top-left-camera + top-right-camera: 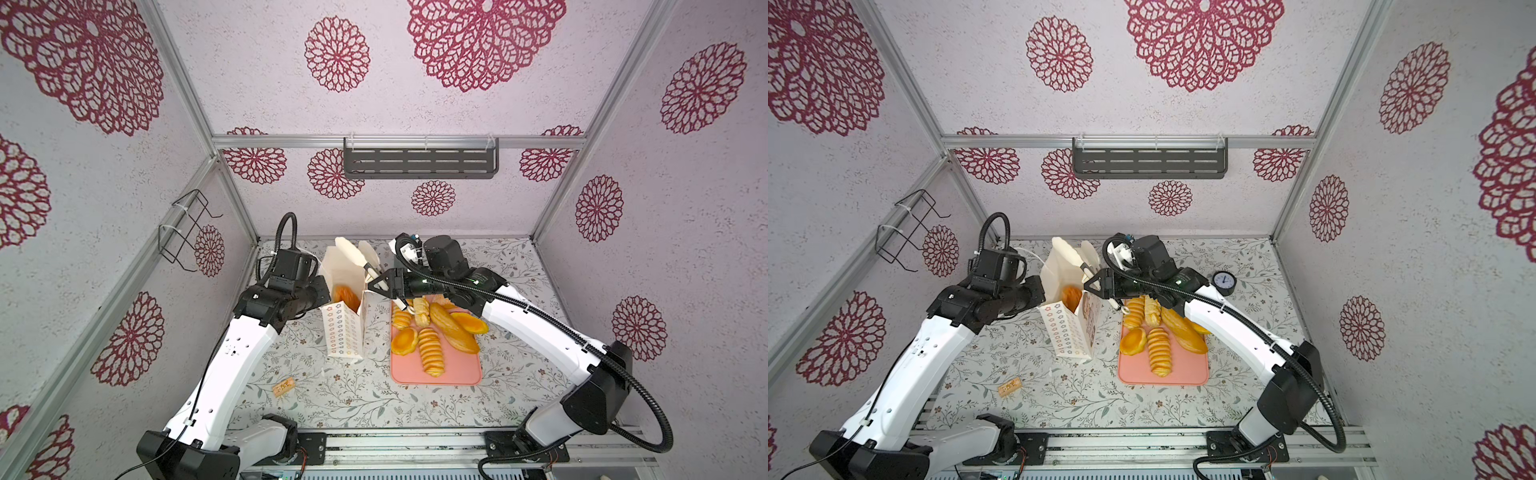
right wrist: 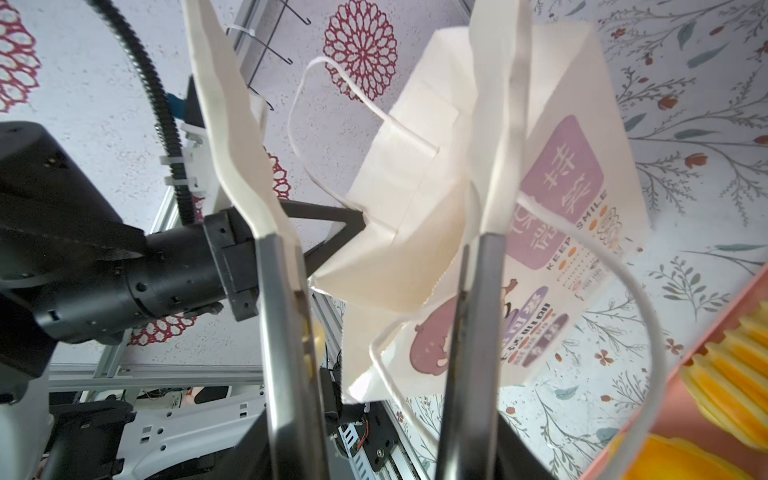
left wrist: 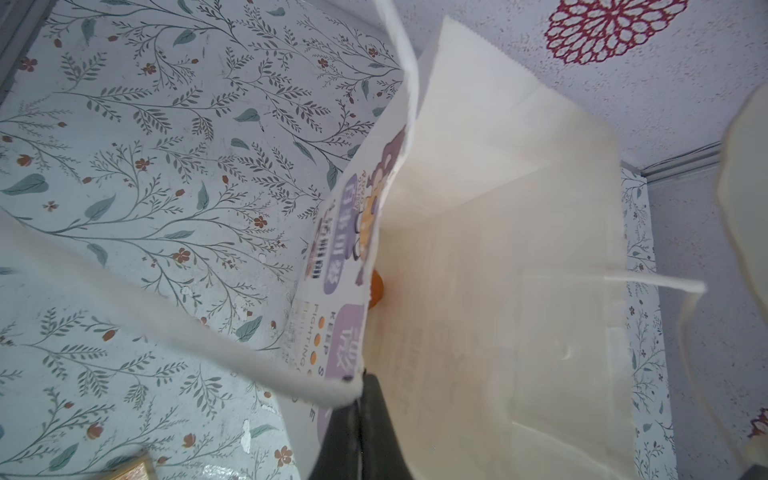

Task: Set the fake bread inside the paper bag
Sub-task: 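Open the tongs over the bag opening to drop the brown pastry inside, then move the empty tongs back over the pink tray with the right gripper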

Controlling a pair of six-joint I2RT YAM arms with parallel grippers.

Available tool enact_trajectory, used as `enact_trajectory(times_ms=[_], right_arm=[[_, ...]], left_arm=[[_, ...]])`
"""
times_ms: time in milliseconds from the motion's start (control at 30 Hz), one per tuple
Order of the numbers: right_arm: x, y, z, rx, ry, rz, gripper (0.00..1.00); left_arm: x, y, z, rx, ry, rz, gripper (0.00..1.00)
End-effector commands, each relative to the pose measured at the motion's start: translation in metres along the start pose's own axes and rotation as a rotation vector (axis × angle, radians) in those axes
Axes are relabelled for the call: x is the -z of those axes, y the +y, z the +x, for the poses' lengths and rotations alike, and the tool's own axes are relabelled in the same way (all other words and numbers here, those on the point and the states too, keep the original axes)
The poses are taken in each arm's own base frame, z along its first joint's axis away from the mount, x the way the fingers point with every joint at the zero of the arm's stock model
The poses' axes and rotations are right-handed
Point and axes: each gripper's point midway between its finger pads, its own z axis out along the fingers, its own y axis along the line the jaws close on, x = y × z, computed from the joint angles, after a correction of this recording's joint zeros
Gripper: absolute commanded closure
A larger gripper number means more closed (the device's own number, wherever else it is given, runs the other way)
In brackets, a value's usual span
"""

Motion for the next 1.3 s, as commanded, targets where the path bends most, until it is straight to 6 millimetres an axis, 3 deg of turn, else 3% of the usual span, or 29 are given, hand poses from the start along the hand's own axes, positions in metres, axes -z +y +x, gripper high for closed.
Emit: enact_trajectory(times_ms=[0, 267, 400, 500, 600, 800, 1067, 1267], right_arm=[[0.028, 0.029, -0.023, 0.089, -0.094, -0.019, 0.47], [0.066, 0.019, -0.029, 0.134, -0.143, 0.133, 0.52], [0.095, 0.000, -0.022, 0.123, -0.157, 0.254, 0.53], [0.117, -0.021, -0.006, 0.087, -0.145, 0.356, 0.54], [0.133, -0.051, 0.024, 0.042, -0.099, 0.474, 0.54], [0.154, -0.109, 0.105, -0.092, 0.061, 0.670, 0.55], [0.157, -0.137, 0.187, -0.173, 0.261, 0.795, 0.56], [0.163, -0.144, 0.221, -0.172, 0.357, 0.884, 0.50]], left_arm=[[-0.001, 0.001, -0.003, 0.007, -0.014, 0.002, 0.97], [0.000, 0.002, -0.004, 0.002, -0.015, -0.003, 0.96], [0.000, 0.002, -0.004, 0.003, -0.016, -0.005, 0.90], [0.002, 0.002, -0.004, 0.003, -0.022, -0.001, 0.80], [0.004, 0.002, -0.006, 0.001, -0.033, 0.003, 0.66], [0.010, 0.000, -0.011, -0.011, -0.060, 0.014, 0.34], [0.008, 0.000, -0.013, -0.012, -0.072, 0.015, 0.17], [0.007, -0.001, -0.011, -0.008, -0.072, 0.026, 0.09]])
